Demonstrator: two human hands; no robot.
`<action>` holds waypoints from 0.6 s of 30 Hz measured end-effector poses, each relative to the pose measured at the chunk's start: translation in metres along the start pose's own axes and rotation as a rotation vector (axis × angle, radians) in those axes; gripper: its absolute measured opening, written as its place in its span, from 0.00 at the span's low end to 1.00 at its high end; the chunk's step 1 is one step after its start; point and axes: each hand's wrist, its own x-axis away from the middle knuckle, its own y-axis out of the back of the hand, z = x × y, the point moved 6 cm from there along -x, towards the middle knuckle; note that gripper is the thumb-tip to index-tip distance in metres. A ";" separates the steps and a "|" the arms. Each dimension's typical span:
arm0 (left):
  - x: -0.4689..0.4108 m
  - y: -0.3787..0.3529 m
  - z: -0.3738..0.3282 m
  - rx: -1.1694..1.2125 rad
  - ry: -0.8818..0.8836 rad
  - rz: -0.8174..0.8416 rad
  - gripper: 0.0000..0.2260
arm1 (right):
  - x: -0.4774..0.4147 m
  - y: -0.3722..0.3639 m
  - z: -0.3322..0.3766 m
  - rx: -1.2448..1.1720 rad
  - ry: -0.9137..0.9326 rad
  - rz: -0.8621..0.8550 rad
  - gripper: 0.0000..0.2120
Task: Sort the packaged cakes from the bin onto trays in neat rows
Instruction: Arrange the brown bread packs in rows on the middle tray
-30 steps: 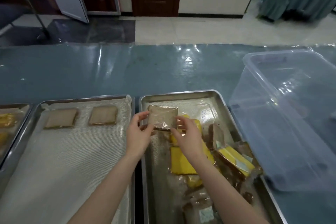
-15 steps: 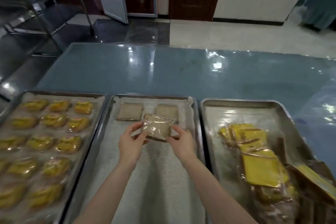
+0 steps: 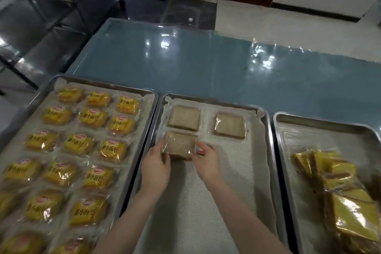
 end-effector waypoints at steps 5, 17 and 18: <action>0.006 -0.012 0.008 -0.119 -0.011 0.073 0.24 | 0.000 -0.010 -0.006 0.045 0.038 0.004 0.24; 0.025 -0.013 -0.029 -0.278 -0.158 0.057 0.20 | 0.029 0.045 -0.008 0.209 0.162 0.005 0.24; 0.031 -0.017 -0.042 -0.269 -0.175 0.057 0.17 | 0.039 0.062 -0.012 0.220 0.179 -0.010 0.23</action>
